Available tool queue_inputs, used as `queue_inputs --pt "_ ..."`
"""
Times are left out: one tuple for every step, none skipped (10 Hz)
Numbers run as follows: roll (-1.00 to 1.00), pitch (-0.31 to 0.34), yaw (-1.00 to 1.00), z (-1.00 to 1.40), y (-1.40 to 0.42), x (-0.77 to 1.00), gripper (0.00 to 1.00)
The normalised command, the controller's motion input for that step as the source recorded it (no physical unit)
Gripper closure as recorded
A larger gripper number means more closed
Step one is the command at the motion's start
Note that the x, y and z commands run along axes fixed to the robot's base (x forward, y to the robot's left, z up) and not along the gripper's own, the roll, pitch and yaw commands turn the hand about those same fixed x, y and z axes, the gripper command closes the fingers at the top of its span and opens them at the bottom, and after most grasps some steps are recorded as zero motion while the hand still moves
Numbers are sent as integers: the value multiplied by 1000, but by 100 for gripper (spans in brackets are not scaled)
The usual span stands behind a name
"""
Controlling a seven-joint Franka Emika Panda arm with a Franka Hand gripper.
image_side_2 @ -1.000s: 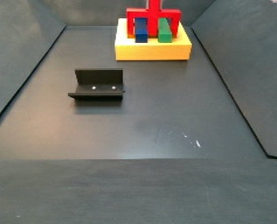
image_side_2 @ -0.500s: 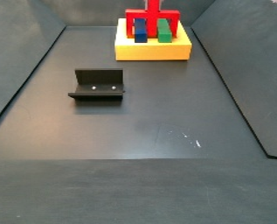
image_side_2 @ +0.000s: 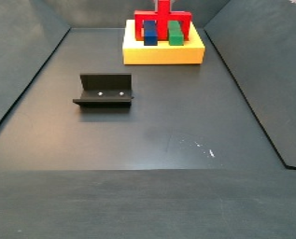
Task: Pick up the red object. Move up. Move to above the board. Insert the red object.
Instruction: Insert the red object.
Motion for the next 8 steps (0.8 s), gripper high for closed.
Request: queue_inputs --pt "14 1 0 -114 0 0 100" --pt "41 4 0 -89 14 -37 100" --pt "44 0 0 -123 0 -111 100" --pt "13 -3 0 -166 0 -54 100" --pt "0 -13 0 -166 -17 -54 100" --pt "0 -27 0 -69 -49 -183 100" --pt "0 -33 0 -80 -34 -117 100" --pt "0 -10 0 -191 0 0 100"
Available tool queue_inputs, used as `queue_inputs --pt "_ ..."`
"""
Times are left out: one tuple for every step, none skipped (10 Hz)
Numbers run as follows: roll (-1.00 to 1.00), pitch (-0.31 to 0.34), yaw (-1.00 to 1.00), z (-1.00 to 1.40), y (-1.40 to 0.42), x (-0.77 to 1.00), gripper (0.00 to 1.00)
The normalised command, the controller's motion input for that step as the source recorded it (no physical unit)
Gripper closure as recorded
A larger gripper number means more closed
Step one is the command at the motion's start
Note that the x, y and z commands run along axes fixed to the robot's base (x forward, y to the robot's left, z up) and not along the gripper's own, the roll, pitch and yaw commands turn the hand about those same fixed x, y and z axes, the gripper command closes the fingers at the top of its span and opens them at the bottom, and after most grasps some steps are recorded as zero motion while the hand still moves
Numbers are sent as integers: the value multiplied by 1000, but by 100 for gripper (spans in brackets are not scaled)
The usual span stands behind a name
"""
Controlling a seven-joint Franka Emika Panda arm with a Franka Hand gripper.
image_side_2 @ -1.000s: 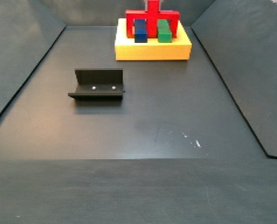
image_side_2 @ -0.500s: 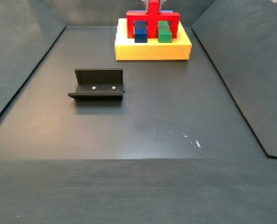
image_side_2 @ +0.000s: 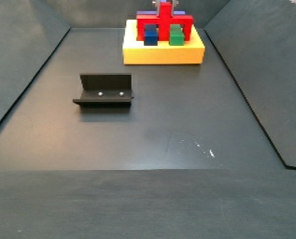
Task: Pick up the red object. Move up. Move to above the board. Insert the red object.
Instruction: Insert the red object.
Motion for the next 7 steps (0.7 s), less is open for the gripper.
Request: queue_inputs --pt "40 0 0 -331 0 14 100" --pt "29 0 0 -529 0 217 100" --pt "7 0 0 -646 0 223 100" --pt "6 0 0 -631 0 200 100" --pt "21 -1 0 -609 0 137 100" --pt "0 0 0 -460 0 146 100" --pt "0 0 0 0 0 0 100"
